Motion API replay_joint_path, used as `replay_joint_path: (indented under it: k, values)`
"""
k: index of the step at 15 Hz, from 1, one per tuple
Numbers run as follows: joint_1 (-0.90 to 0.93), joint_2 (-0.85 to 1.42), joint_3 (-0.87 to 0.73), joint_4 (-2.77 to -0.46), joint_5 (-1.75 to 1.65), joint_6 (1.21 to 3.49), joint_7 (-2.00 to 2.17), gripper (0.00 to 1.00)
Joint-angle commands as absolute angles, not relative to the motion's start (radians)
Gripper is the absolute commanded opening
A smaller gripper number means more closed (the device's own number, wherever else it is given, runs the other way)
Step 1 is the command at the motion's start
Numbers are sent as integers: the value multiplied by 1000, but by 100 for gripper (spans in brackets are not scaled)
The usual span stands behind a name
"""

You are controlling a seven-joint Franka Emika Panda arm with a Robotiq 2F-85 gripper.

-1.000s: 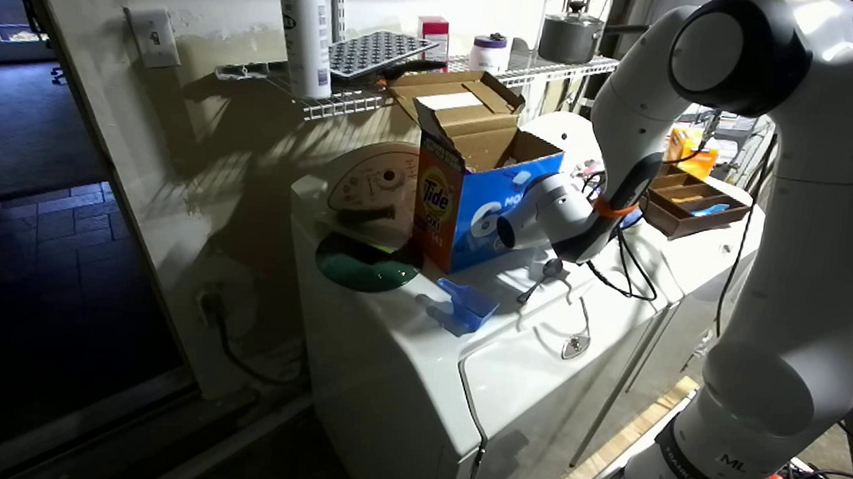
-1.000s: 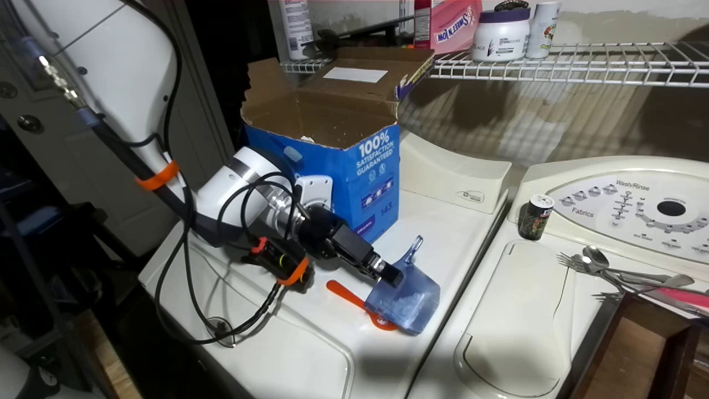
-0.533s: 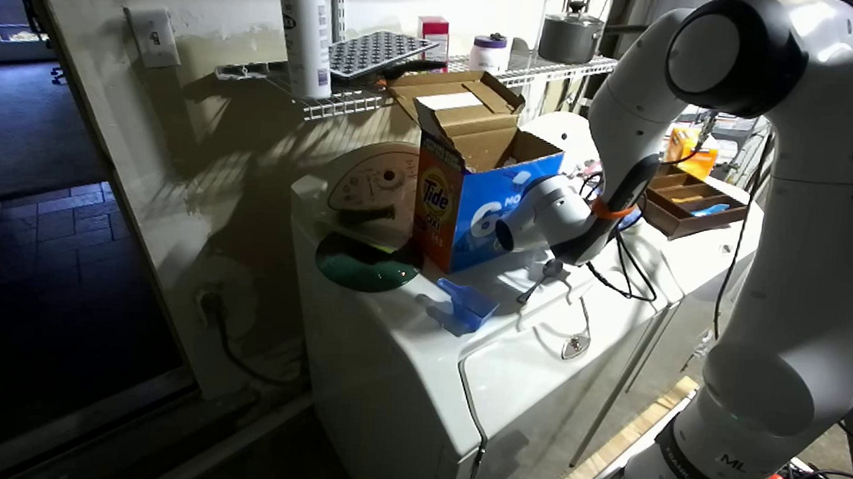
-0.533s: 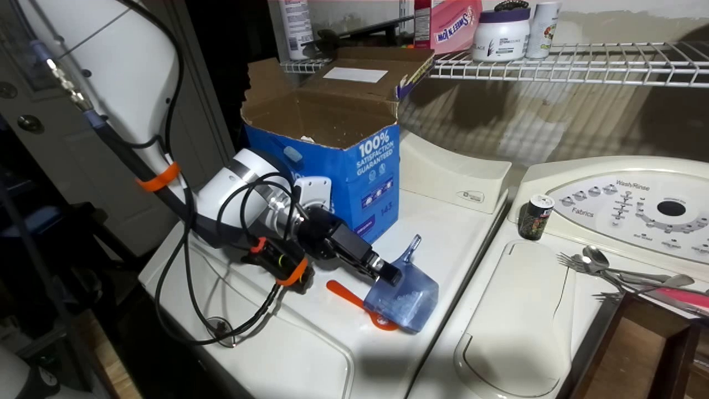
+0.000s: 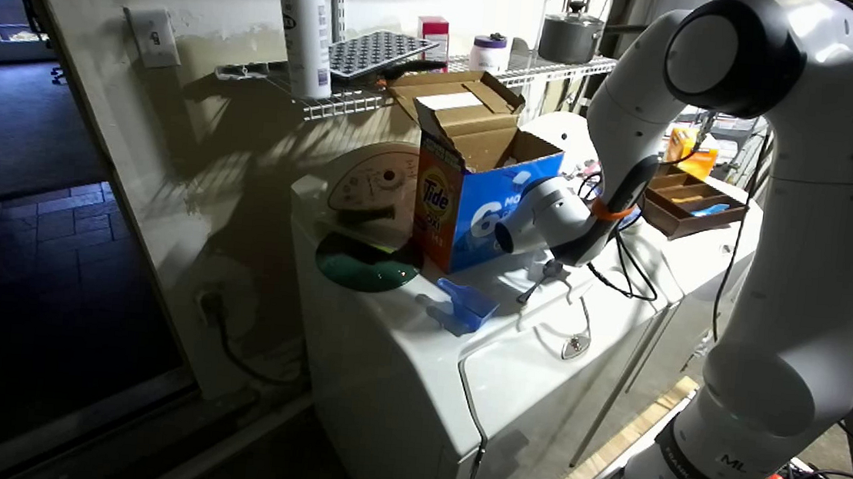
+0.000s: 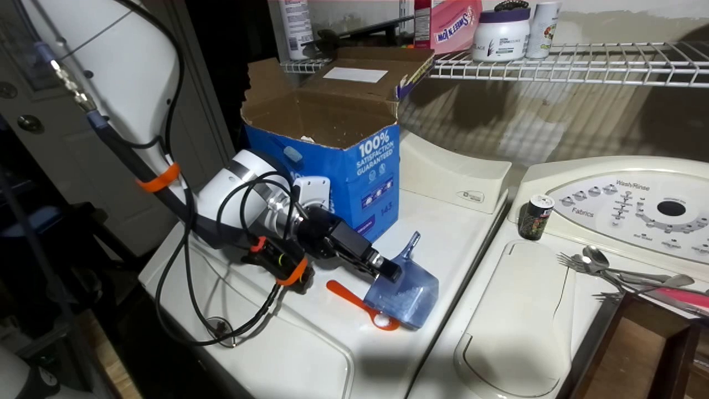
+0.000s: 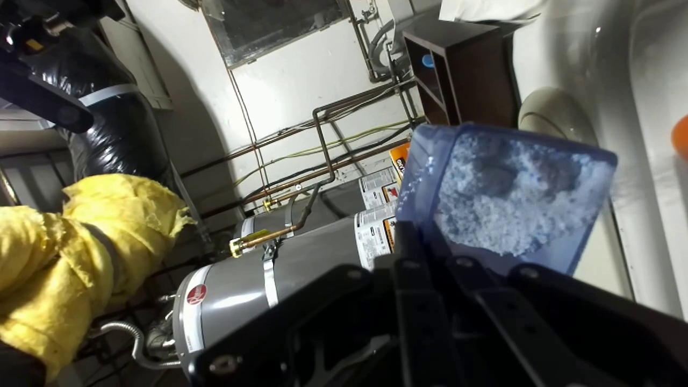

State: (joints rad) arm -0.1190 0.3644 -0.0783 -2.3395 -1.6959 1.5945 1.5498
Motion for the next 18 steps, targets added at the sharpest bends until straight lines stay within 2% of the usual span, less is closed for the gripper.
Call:
replay_joint_path:
  k: [1,18]
  values:
    - [-122,372,-70,-2342,-1711,1580,1567,1]
    - [-168,326,-78,-2314,-1626,1703,1544,1]
